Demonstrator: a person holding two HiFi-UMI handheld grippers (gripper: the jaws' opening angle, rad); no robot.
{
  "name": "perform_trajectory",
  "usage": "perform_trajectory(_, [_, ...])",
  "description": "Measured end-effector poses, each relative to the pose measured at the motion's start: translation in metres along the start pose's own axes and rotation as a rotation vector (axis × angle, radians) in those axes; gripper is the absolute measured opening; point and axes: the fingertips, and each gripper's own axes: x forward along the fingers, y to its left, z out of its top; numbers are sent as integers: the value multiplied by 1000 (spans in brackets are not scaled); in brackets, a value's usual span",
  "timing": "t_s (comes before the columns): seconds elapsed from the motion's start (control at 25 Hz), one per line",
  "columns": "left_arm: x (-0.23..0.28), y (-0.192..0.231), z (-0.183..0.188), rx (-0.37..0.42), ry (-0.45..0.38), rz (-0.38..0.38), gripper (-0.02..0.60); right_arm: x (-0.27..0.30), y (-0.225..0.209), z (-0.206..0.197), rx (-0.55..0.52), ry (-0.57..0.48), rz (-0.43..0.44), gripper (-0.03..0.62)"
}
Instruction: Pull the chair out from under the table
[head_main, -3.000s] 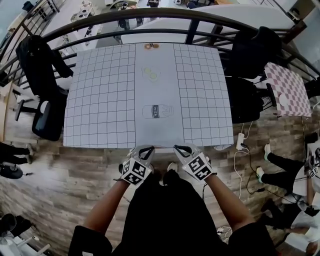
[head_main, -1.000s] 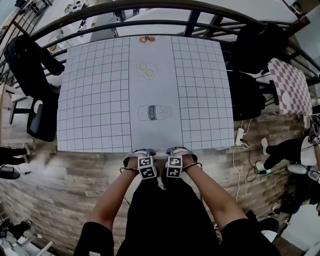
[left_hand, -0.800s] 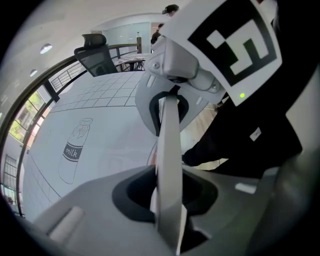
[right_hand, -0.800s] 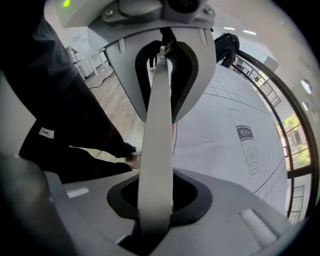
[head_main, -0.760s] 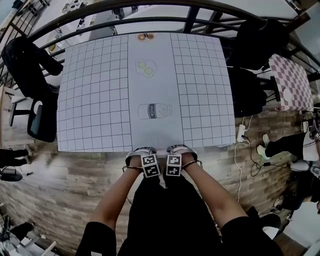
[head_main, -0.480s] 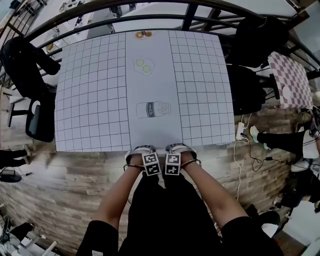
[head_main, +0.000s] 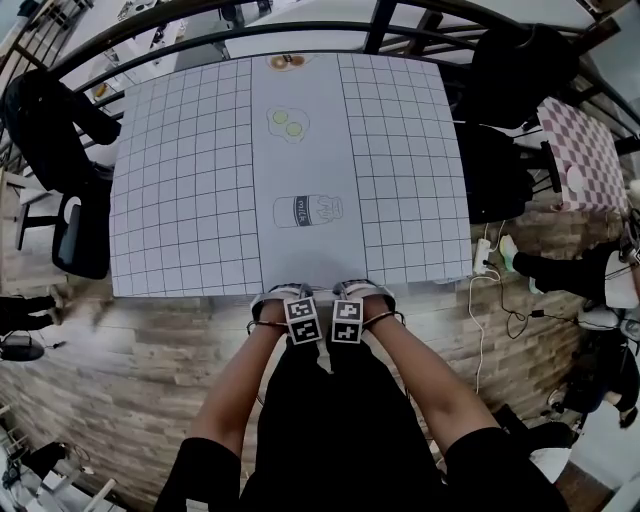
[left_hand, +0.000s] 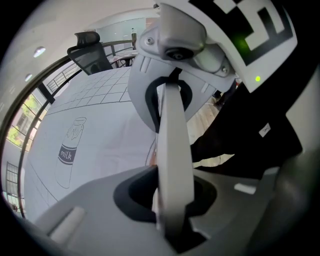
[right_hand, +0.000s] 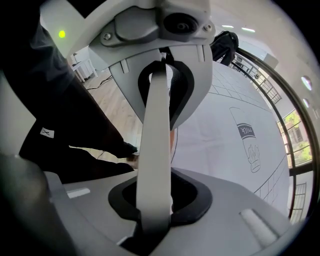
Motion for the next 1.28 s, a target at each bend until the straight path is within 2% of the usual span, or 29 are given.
perform_trajectory(0.48, [-3,-25,-1,-23,-1,-29,83,-3,24,2,18,0,15,63])
perform_trajectory(0.8, [-8,-50,-1,-39,-3,-20,83,-9,47,7,-2,0,21,68])
perform_trajectory(1.28, [-4,-80,-1,-12,4,-5,81,-8,77,5,15,5,28,68])
